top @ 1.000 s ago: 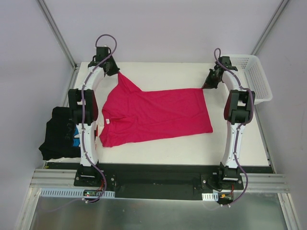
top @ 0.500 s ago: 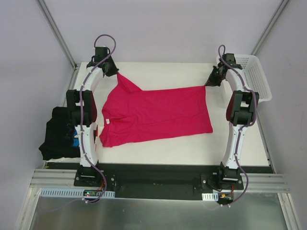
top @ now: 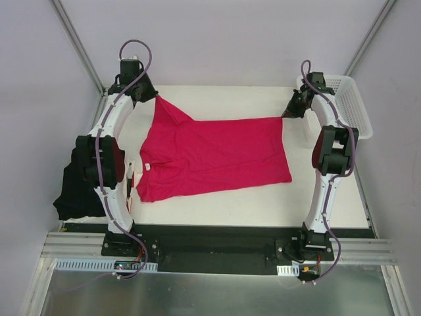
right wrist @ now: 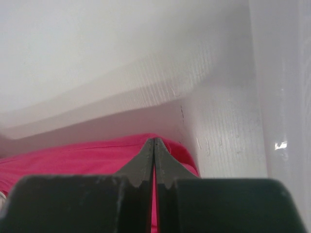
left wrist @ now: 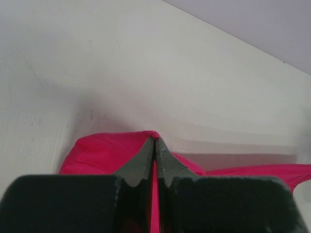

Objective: Fold and stack the t-shirts
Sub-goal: Grap the side of the flattened tshirt furthest away from the robot with both arms, then fold the other side of the tshirt into a rectangle

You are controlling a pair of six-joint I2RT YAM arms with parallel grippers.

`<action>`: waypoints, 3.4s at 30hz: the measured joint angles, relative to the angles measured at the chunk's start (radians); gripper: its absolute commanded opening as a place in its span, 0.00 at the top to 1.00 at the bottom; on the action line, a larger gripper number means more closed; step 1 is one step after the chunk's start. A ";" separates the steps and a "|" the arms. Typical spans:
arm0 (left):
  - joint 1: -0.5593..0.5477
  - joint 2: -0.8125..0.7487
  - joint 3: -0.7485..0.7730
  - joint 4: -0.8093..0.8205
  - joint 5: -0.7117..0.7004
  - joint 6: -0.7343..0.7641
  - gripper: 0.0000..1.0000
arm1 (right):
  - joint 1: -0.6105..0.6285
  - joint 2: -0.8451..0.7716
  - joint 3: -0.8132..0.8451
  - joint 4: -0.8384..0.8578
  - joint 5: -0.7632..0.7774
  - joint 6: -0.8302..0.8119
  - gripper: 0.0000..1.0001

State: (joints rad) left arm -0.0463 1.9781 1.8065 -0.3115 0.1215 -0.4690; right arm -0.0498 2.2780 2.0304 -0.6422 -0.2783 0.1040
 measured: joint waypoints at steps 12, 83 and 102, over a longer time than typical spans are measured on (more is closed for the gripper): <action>0.000 -0.089 -0.151 -0.001 0.005 -0.013 1.00 | 0.000 -0.026 -0.077 0.009 0.000 0.000 0.99; -0.007 -0.594 -0.609 -0.057 0.026 -0.018 1.00 | 0.000 -0.437 -0.524 0.084 0.011 -0.009 0.99; -0.013 -0.669 -0.645 -0.092 -0.056 -0.013 1.00 | -0.036 -0.410 -0.494 0.084 0.028 -0.012 0.99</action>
State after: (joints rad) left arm -0.0593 1.3087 1.1618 -0.4038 0.0650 -0.4816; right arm -0.0856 1.8683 1.5364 -0.5583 -0.2504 0.0921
